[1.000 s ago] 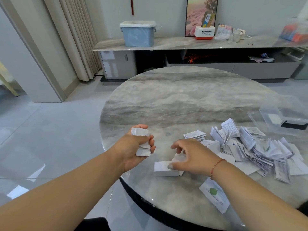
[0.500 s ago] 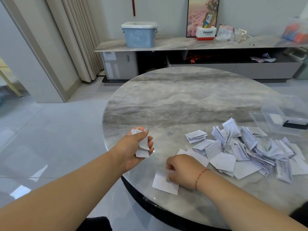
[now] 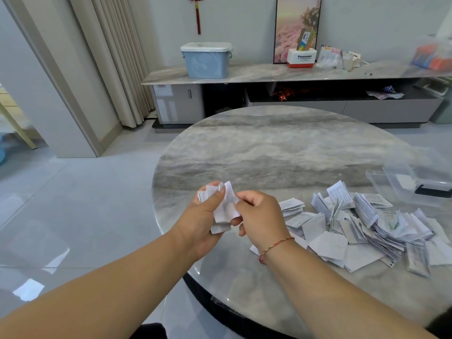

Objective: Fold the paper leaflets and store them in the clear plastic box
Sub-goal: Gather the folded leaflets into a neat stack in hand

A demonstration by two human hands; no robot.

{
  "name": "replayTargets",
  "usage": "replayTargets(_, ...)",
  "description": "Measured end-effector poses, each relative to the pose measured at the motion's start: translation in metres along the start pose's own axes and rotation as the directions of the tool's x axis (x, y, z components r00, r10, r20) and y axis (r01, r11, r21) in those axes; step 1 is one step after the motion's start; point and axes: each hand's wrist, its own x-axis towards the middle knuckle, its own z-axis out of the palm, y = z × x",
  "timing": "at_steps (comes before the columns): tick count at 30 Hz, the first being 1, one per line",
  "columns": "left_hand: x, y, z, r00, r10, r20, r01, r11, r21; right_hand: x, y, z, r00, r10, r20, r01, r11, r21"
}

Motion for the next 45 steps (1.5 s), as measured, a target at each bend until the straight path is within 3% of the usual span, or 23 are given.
replayTargets(3,0.000,-0.001,-0.002,0.998,0.016,-0.066,-0.016,1.000,0.009,-0.001,0.003,0.003,1.000,0.007,-0.007,-0.008,0.995,-0.095)
replayTargets(8,-0.002,0.001,-0.001,1.000,0.005,0.018,-0.006,1.000,0.028,0.005,0.005,-0.002,0.975,0.222,0.014,-0.219,0.946,0.238)
replayTargets(12,-0.001,-0.002,0.001,0.999,-0.010,-0.042,0.010,1.000,0.007,-0.004,0.002,0.005,0.990,0.137,0.022,-0.138,0.985,0.106)
replayTargets(16,-0.004,-0.001,0.004,1.000,-0.002,-0.008,0.002,0.996,0.084,-0.003,0.001,0.005,0.994,0.111,-0.021,-0.109,0.992,0.069)
replayTargets(20,-0.006,0.002,0.006,0.997,-0.036,-0.065,0.038,0.999,0.015,-0.011,-0.003,0.008,0.981,0.012,0.194,-0.041,0.988,0.147)
replayTargets(22,-0.006,0.006,0.004,0.994,-0.083,-0.072,0.078,0.994,-0.080,-0.014,0.000,0.004,0.978,-0.048,0.203,0.014,0.986,0.165)
replayTargets(24,-0.005,0.008,0.000,0.992,-0.119,-0.039,0.113,0.984,-0.140,-0.012,0.003,-0.007,0.960,-0.230,0.159,0.236,0.971,-0.021)
replayTargets(25,-0.006,0.008,0.000,0.991,-0.133,-0.003,0.131,0.980,-0.148,-0.010,0.005,-0.014,0.929,-0.308,0.204,0.344,0.923,-0.171)
replayTargets(28,-0.014,0.008,0.010,0.969,-0.192,0.154,0.200,0.979,-0.036,0.000,0.002,-0.025,0.815,-0.367,0.447,0.573,0.618,-0.538)
replayTargets(30,-0.019,0.007,0.019,0.956,-0.219,0.195,0.202,0.974,0.103,0.005,-0.001,-0.026,0.786,-0.404,0.468,0.618,0.503,-0.604)
replayTargets(33,-0.019,0.007,0.027,0.953,-0.213,0.213,0.193,0.975,0.115,0.006,-0.010,-0.036,0.779,-0.394,0.487,0.626,0.529,-0.573)
replayTargets(35,-0.017,0.004,0.033,0.949,-0.223,0.223,0.226,0.974,0.013,0.002,-0.015,-0.060,0.803,-0.347,0.485,0.591,0.570,-0.571)
replayTargets(38,-0.014,0.000,0.039,0.970,-0.185,0.159,0.190,0.982,-0.017,-0.011,-0.013,-0.106,0.928,-0.214,0.304,0.369,0.638,-0.676)
replayTargets(40,-0.014,-0.004,0.045,0.983,-0.154,0.104,0.151,0.988,0.033,-0.028,0.001,-0.124,0.982,-0.025,0.185,0.171,0.510,-0.843)
replayTargets(42,-0.014,-0.012,0.052,0.986,-0.151,0.071,0.146,0.987,0.072,-0.048,0.028,-0.127,0.985,0.141,0.101,0.051,0.322,-0.945)
replayTargets(45,-0.019,-0.024,0.060,0.985,-0.164,0.055,0.161,0.985,0.059,-0.066,0.062,-0.120,0.974,0.226,-0.033,-0.092,0.258,-0.962)
